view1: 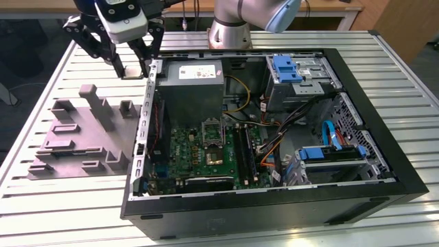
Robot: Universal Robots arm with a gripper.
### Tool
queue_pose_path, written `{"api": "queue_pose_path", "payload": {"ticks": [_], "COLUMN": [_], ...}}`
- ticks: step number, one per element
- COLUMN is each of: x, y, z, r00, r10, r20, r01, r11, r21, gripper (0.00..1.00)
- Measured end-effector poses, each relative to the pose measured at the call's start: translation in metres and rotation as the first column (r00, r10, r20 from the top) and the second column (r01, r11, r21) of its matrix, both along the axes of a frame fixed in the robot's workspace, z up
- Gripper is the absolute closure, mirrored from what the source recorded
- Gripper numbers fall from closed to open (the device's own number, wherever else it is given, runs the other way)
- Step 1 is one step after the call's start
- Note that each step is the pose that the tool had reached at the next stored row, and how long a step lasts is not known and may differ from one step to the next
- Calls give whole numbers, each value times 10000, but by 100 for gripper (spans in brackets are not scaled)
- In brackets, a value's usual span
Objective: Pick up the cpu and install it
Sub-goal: 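Pick up the cpu and move it towards the insertion slot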
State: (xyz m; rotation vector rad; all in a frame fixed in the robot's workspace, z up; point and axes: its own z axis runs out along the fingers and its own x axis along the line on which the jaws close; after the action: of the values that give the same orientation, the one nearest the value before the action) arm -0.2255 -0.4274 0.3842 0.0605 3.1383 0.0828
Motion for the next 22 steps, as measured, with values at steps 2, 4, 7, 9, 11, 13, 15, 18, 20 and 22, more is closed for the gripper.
{"api": "queue_pose_path", "payload": {"ticks": [2,4,7,9,11,13,15,18,20,22], "x": [7,17,39,53,66,75,85,108,126,151], "y": [0,0,0,0,0,0,0,0,0,0], "z": [0,0,0,0,0,0,0,0,0,0], "r00": [10000,10000,10000,10000,10000,10000,10000,10000,10000,10000], "r10": [0,-1,-1,-1,-1,0,-1,-1,-1,-1], "r20": [0,0,0,0,0,0,0,0,0,0], "r01": [0,1,1,1,1,0,1,1,1,1], "r11": [10000,10000,10000,10000,10000,10000,10000,10000,10000,10000], "r21": [0,0,0,0,0,1,0,0,0,0], "gripper": [53,53,53,53,53,53,53,53,53,53]}}
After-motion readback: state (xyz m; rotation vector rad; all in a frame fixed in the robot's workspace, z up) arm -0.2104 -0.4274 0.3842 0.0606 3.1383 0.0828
